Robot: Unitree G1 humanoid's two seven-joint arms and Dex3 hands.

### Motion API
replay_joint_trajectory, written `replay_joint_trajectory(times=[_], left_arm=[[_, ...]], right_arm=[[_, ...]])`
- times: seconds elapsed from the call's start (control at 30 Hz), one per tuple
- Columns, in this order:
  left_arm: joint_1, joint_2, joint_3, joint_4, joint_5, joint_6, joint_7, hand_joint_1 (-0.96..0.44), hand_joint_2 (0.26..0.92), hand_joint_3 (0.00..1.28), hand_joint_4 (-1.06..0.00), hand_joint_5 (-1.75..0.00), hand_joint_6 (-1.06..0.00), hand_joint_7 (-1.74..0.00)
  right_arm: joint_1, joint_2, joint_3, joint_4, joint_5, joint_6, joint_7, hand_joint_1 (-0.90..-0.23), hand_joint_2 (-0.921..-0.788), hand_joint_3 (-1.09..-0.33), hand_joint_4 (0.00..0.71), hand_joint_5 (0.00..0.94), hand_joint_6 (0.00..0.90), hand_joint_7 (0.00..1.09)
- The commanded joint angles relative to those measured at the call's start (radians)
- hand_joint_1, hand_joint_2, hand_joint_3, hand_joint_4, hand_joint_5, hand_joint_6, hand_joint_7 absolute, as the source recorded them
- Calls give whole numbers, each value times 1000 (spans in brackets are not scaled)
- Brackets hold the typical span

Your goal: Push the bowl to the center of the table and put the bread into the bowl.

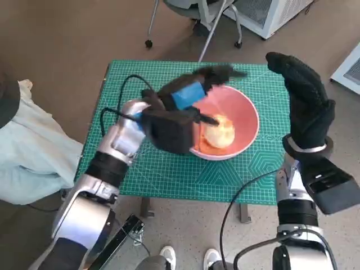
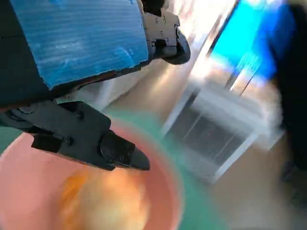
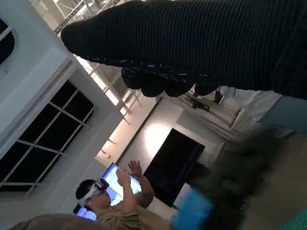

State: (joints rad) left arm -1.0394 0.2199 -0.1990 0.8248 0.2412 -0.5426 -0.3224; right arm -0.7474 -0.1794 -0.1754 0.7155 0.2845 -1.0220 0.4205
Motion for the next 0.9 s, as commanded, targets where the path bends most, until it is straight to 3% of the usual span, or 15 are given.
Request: replay_joint_trajectory(times=[0.03, 0.17, 0.27, 0.43, 0.53, 0.9], left_arm=[[36, -16, 109, -18, -113, -127, 78, -399, 910, 34, -147, -29, -202, -305], [85, -66, 196, -64, -263, -182, 74, -435, 918, 100, -230, -48, -283, -302], [143, -113, 234, -171, -389, -144, 48, -423, 920, 165, -275, -49, -303, -343], [238, -142, 255, -337, -507, -48, 21, -400, 921, 259, -298, -27, -142, -633], [287, -150, 264, -418, -593, 24, -31, -411, 921, 277, -282, -14, -81, -695], [353, -138, 275, -529, -576, 67, -50, -483, 921, 255, -240, 0, -26, -624]], right_arm=[[-4, 2, -8, -3, 25, 28, 8, -520, -921, -655, 335, 0, 34, 796], [-17, 7, -9, -8, 17, 35, -8, -510, -921, -660, 334, 0, 33, 790], [-23, 9, -8, -23, -1, 46, -31, -496, -921, -679, 334, 0, 30, 780], [-28, 10, -4, -50, -31, 61, -65, -481, -921, -710, 335, 0, 28, 766], [-31, 15, 1, -75, -50, 77, -85, -479, -921, -715, 335, 1, 28, 763], [-54, 12, 19, -111, -92, 110, -118, -481, -921, -723, 334, 0, 30, 757]])
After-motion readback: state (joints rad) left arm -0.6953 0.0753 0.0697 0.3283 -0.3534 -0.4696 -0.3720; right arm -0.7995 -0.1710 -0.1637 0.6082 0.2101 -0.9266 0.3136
